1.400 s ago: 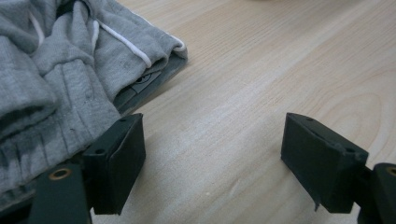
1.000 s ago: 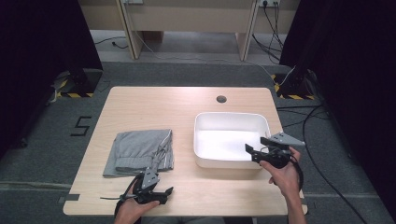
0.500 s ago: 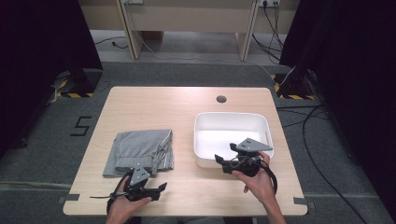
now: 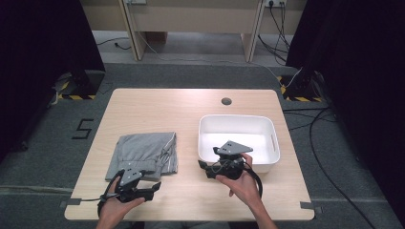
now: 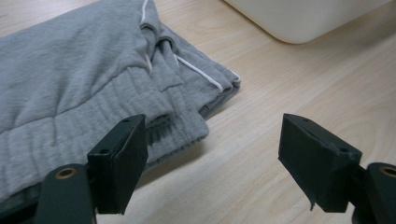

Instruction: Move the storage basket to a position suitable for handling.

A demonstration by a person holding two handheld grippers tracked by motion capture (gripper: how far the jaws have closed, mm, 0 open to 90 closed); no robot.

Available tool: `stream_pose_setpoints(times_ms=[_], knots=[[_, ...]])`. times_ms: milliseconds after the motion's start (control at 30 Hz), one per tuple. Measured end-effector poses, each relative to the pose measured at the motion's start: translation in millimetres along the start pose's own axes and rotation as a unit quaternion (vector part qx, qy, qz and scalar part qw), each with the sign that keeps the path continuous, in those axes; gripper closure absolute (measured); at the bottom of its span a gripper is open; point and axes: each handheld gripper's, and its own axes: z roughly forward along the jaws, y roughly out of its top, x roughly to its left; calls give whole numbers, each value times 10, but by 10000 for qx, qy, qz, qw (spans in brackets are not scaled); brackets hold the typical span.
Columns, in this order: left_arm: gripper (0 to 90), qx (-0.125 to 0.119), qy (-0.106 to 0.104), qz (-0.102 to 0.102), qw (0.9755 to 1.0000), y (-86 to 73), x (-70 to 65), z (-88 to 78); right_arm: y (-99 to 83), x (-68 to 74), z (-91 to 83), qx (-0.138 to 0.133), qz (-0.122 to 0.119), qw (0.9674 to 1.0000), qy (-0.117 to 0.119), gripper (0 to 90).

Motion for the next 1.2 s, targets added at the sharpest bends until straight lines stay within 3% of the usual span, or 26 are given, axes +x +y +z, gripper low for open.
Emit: stream_pose_setpoints(times_ms=[267, 533, 833, 1200], knots=[[231, -76, 62, -156, 9998, 22, 129, -76, 98, 244, 252, 109, -225, 9993, 286, 269], [231, -149, 162, -213, 9995, 85, 219, -116, 174, 458, 505, 160, -398, 9983, 382, 274], [231, -173, 364, -366, 9985, 143, 388, -123, 227, 602, 784, 271, -534, 9975, 374, 277], [231, -291, 554, -565, 9964, 171, 564, -171, 215, 658, 1014, 404, -559, 9970, 347, 296]])
